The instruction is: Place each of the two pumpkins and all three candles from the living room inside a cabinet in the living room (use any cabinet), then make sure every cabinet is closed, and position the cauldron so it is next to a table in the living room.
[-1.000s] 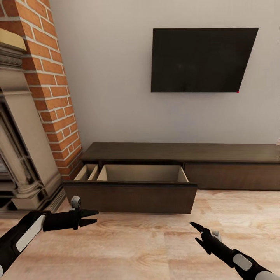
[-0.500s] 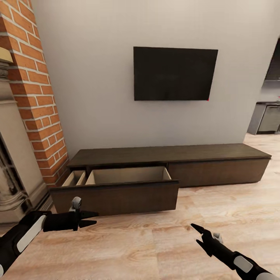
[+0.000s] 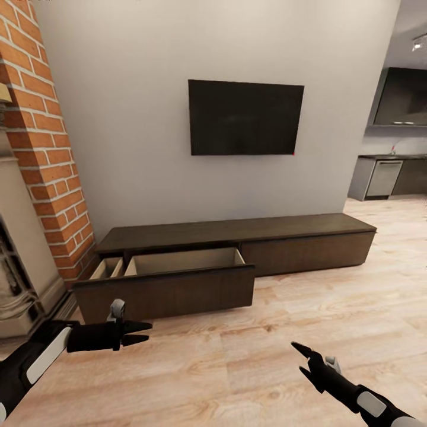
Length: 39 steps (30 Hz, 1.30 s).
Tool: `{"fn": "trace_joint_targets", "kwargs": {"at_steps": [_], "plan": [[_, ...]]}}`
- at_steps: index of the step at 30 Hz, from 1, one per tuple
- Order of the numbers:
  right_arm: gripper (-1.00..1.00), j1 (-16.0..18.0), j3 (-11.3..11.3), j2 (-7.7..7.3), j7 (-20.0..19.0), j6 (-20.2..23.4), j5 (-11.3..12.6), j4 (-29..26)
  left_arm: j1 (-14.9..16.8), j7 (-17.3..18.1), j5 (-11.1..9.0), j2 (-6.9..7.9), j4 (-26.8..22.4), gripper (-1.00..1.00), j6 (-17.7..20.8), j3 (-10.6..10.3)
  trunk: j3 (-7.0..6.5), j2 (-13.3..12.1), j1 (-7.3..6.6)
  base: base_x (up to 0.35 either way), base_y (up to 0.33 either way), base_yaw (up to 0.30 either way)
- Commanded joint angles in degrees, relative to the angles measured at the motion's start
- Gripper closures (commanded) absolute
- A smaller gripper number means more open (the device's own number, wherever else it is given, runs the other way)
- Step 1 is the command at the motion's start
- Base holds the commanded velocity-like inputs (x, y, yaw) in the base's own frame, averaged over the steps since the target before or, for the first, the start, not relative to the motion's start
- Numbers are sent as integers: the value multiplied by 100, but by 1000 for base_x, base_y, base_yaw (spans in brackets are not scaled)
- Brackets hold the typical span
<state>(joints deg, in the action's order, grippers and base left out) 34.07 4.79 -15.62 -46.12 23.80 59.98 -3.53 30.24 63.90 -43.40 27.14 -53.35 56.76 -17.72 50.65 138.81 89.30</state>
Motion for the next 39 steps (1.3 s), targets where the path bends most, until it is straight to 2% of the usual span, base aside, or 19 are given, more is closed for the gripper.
{"fn": "trace_joint_targets", "kwargs": {"at_steps": [1,12,20,28,32,39], "plan": [[-100,3,50,-3,-11,37,54,2,4,9,-17,7,-4,-100,30,-18,-3,-38,-27,-273,0,-13],[-100,3,64,-46,7,23,28,-6,8,9,-18,-3,-61,-100,28,-21,-97,-480,-268,-224,0,-2],[-100,3,61,-52,9,19,55,3,5,13,-20,5,-61,-100,28,-24,-171,-800,-444,-44,0,0],[-100,3,58,-47,0,26,51,-9,7,67,-28,15,-111,-100,28,-33,-147,-800,-444,-1,0,-23],[-100,3,57,-47,19,28,49,-9,4,70,-28,22,-317,-100,28,-24,-122,-800,-444,0,0,-160],[-100,3,55,-71,48,20,57,12,2,54,-2,29,-370,-100,21,-21,-71,-800,-444,0,0,-187]]}}
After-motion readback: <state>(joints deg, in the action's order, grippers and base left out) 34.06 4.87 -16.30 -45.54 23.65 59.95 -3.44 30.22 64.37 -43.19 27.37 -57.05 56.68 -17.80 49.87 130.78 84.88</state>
